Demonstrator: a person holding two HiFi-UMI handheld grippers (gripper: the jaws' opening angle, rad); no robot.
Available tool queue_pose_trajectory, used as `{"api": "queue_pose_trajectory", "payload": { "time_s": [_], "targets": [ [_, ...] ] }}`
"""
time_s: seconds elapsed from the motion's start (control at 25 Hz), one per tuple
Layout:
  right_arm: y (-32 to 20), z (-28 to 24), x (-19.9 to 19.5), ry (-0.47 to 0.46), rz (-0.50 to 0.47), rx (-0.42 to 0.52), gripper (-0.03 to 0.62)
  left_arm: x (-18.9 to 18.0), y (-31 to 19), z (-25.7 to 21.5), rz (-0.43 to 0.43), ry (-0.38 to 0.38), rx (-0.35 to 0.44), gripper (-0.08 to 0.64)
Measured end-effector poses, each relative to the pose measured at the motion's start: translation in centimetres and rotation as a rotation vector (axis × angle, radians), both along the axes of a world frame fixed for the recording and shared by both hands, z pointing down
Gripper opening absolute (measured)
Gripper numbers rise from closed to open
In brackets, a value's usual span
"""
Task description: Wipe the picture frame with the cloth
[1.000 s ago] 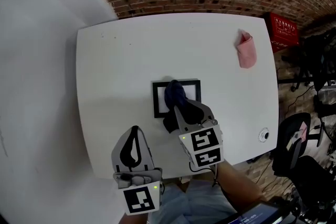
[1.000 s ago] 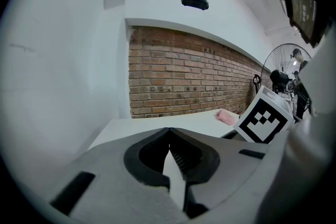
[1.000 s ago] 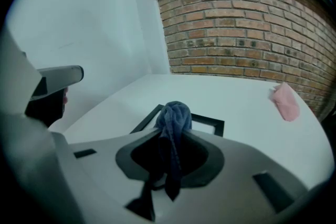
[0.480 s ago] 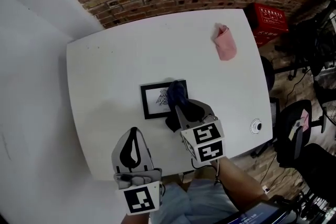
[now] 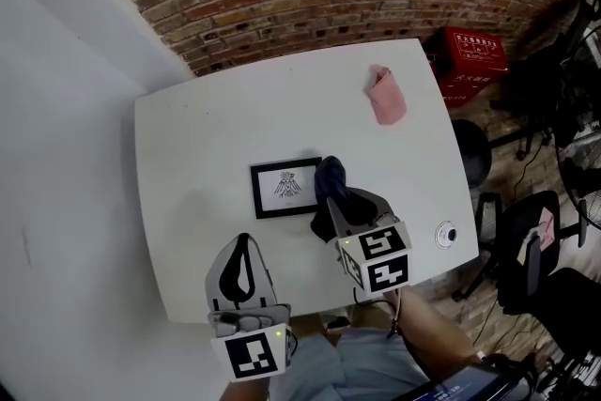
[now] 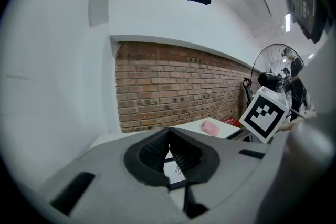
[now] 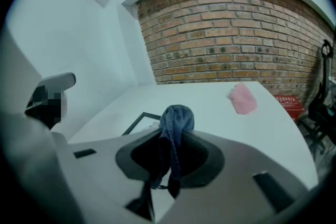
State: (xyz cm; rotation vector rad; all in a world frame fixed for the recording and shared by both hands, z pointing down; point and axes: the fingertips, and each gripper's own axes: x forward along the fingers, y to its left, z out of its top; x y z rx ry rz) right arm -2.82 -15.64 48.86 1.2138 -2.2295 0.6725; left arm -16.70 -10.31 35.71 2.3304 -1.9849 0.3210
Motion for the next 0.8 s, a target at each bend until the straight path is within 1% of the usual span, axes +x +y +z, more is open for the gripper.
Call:
{"api": "queue_pose_trajectory", "payload": {
  "time_s": [0.12,0.28,0.4,0.48,0.68,0.8],
  "targets": [
    [0.2,-2.2,-0.1,-0.020,-0.013,0.040,0.085,-0.2,0.9,-1.2,-0.028,-0.015,0.004,0.009],
    [0.6,-4.8,-1.0,-0.047,-0.045,0.086,0.086,-0.7,1.9,-2.6,-0.071,-0.008,0.011,0.009],
    [1.1,-5.9,-2.1,-0.061,-0.079,0.108,0.086,-1.5,2.5,-3.3,-0.092,-0.026,0.037,0.009],
    [1.5,-6.2,-2.8,-0.063,-0.103,0.114,0.086,-2.1,2.8,-3.1,-0.106,-0.030,0.037,0.008],
    [2.3,-5.7,-4.2,-0.061,-0.142,0.100,0.086,-3.4,2.7,-1.5,-0.125,-0.012,-0.005,0.009],
    [2.8,-4.9,-5.3,-0.057,-0.164,0.077,0.086,-3.8,2.6,0.2,-0.117,0.004,-0.047,0.009]
  ]
}}
